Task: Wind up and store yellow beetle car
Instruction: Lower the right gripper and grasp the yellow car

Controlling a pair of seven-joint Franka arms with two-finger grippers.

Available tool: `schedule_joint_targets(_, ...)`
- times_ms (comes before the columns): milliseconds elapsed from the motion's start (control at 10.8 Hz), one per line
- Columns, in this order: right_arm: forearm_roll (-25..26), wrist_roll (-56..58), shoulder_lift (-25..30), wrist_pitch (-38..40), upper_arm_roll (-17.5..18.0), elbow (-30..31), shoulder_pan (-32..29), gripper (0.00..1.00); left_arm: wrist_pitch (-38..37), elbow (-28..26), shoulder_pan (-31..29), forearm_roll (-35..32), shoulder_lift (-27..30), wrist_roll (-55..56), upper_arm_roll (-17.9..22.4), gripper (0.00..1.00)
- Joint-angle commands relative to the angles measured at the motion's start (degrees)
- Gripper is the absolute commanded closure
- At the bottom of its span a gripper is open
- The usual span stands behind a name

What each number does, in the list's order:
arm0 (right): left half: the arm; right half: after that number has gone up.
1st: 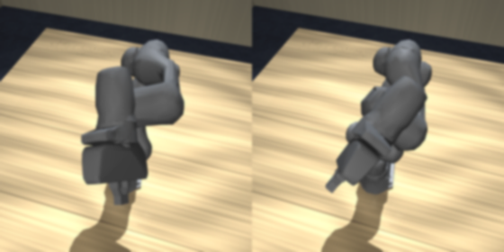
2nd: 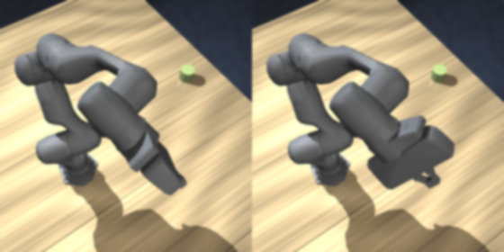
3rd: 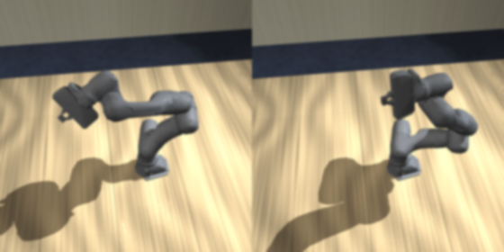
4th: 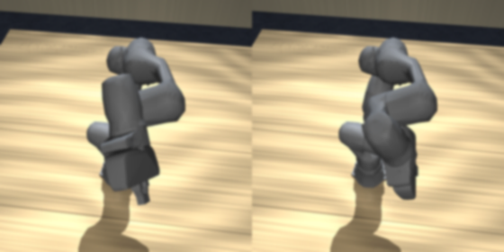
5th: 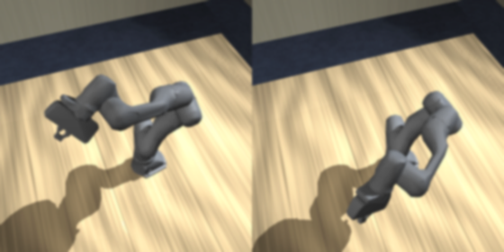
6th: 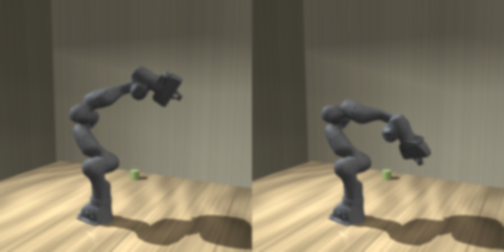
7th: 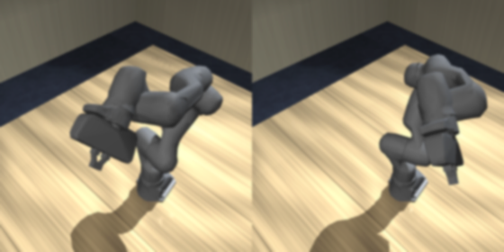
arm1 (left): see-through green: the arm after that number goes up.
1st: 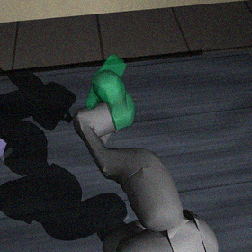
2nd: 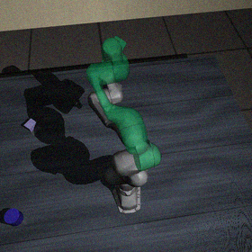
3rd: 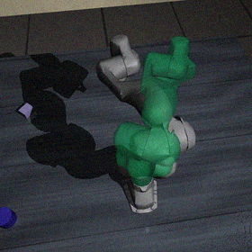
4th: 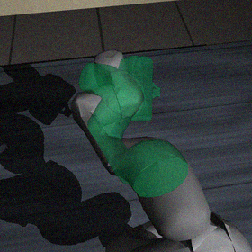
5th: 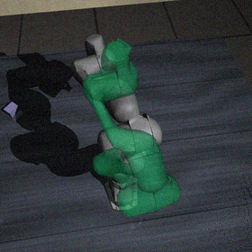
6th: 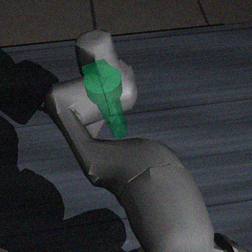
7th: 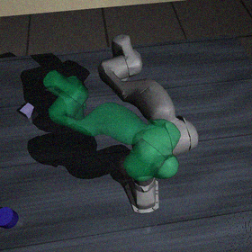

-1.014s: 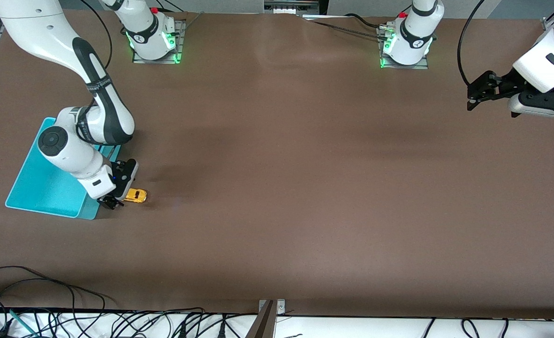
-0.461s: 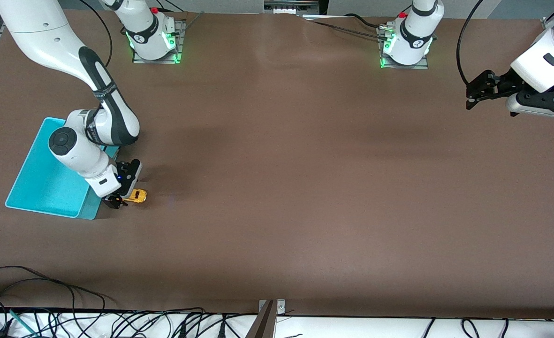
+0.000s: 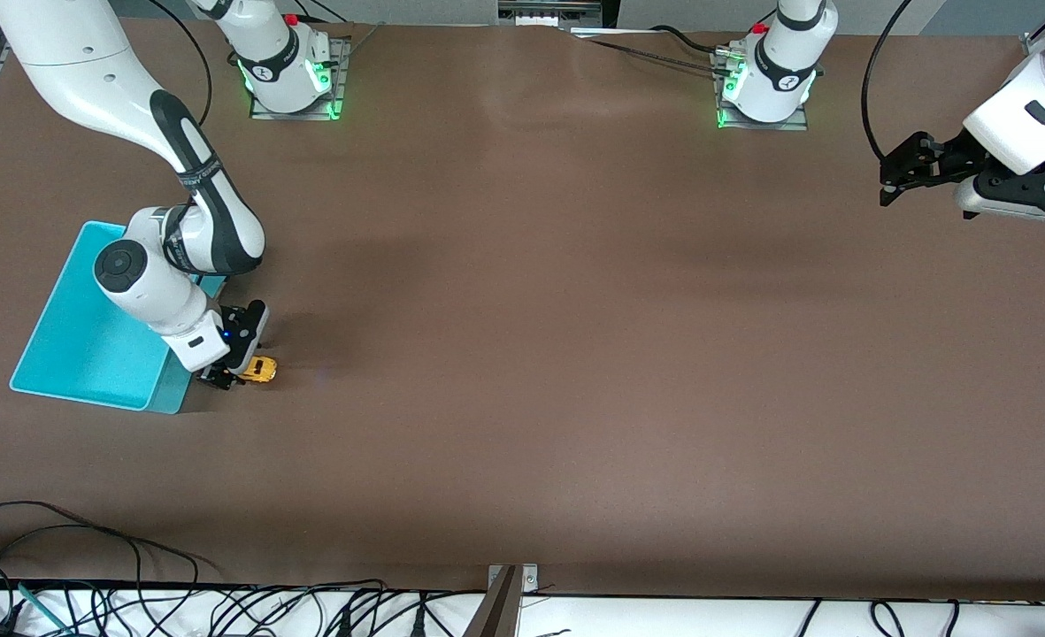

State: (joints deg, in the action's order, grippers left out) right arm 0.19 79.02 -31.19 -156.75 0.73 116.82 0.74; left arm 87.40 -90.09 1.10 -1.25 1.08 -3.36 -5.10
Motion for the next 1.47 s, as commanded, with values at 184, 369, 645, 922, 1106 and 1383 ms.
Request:
schedule_joint_targets(184,-0.1,1.0,0.6,-0.8,0.6,1.0,-0.8,1.00,-1.1,0.7,0.2,-1.6,0.3,0.4,0.0,0.00)
schedule_joint_targets(369,-0.1,1.0,2.7,1.7,1.1,0.9,-0.8,1.00,-1.0,0.7,0.3,-1.6,0.3,0.5,-0.1,0.00)
schedule_joint_targets(645,-0.1,0.8,6.9,8.1,1.9,0.4,-0.7,1.00,-1.1,0.7,0.3,-1.6,0.3,0.4,-0.2,0.00)
schedule_joint_targets(922,-0.1,1.0,10.6,13.7,2.2,0.4,-0.8,1.00,-1.2,0.7,0.3,-1.6,0.4,0.4,-0.2,0.00)
schedule_joint_targets(1106,-0.1,1.0,13.8,18.4,2.2,0.3,-0.8,1.00,-1.2,0.7,0.3,-1.5,0.3,0.4,-0.2,0.00)
schedule_joint_targets(1383,-0.1,2.5,18.4,24.8,2.1,0.2,-0.8,1.00,-1.2,0.7,0.3,-1.6,0.3,0.4,-0.2,0.00)
